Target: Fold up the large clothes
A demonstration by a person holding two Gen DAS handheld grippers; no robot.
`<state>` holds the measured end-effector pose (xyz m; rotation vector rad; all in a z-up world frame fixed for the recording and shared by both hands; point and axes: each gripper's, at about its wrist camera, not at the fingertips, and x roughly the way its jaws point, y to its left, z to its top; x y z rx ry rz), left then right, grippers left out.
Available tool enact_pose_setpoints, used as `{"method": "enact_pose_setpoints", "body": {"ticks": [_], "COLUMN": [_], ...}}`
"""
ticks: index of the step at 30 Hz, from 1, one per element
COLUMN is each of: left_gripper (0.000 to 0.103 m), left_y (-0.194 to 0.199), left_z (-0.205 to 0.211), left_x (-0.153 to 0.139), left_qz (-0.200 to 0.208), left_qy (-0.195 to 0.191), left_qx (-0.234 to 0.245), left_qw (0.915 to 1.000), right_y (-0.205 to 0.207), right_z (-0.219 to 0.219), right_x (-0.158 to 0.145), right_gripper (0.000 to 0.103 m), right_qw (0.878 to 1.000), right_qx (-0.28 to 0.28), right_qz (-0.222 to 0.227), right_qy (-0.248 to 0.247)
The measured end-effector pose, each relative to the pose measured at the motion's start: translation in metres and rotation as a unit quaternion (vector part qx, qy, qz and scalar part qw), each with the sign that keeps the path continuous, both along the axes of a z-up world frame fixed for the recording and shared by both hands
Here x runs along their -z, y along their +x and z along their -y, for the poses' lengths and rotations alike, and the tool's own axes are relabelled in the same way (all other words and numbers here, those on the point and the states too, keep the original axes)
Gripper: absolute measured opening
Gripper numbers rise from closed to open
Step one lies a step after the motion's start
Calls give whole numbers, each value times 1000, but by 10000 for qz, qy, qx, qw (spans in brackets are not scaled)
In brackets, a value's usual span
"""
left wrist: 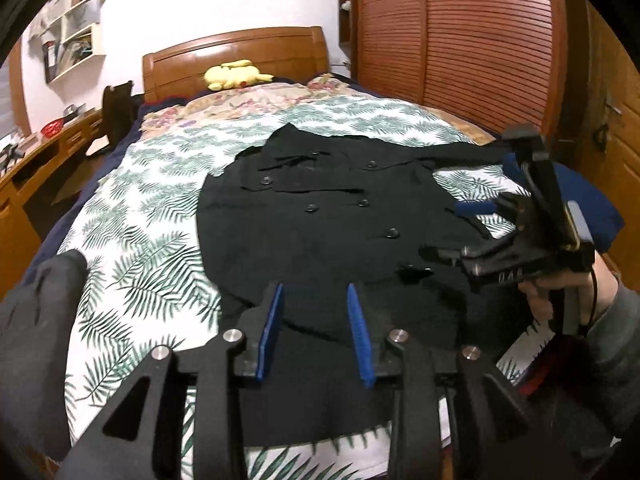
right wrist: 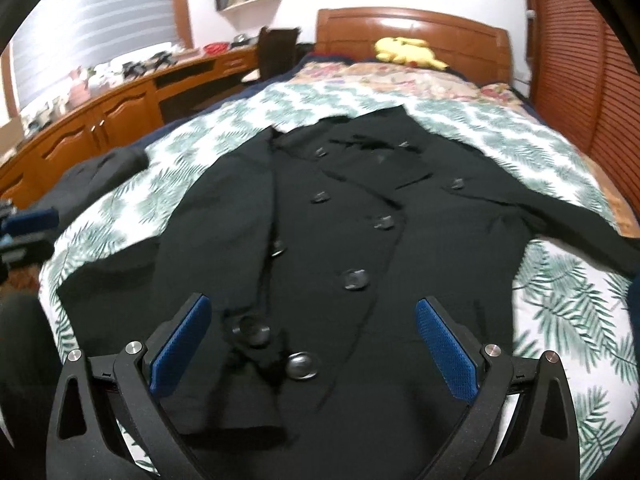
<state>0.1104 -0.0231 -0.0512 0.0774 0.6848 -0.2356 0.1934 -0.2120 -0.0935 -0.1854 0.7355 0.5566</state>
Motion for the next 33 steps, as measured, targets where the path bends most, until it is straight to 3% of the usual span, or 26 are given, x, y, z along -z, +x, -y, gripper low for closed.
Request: {"method": "enact_pose_setpoints", "body": {"ticks": [11,14,18,20,21,22,25,33], "left_gripper": [31,31,31,31,31,31,31,31], "left_y": [-12,-12,-9,-7,-6,-5,-5,-3], "left_z": [-36,-43,-50,-51,-51,-50,-47,-27], "left_x": [19,24,28,28,29,29,26,18], "left_qz": [-39,-68,-100,-123,-136,-141,-98,-23], "left_qy": [-71,-80,-88,-94,-80,-62,-47,39], "left_qx": [-382,-482,-612,-642,-660,-674,-686,-572], "left_qw": [9992,9988,9980,9978,9977,9976,9976,9984], "right_y": [-22,-25,-27,-27,-28,-29,-30,-19], "right_z": [-21,-18,-14,-13,-13,-11,-5,53], "right_x": [48,50,52,51,49,47,40,-5], "right_gripper": [102,92,69,50,25,15,8,5], "right_qw": [9974,9969,9964,9965,9966,9968,9976,9988], "right_qx": [-469,-555,-609,-607,-609,-621,-608,177], "right_qz": [-444,-482,-507,-471,-445,-403,-254,406], "right_qy": [-323,-274,-303,-333,-323,-293,-215,210]}}
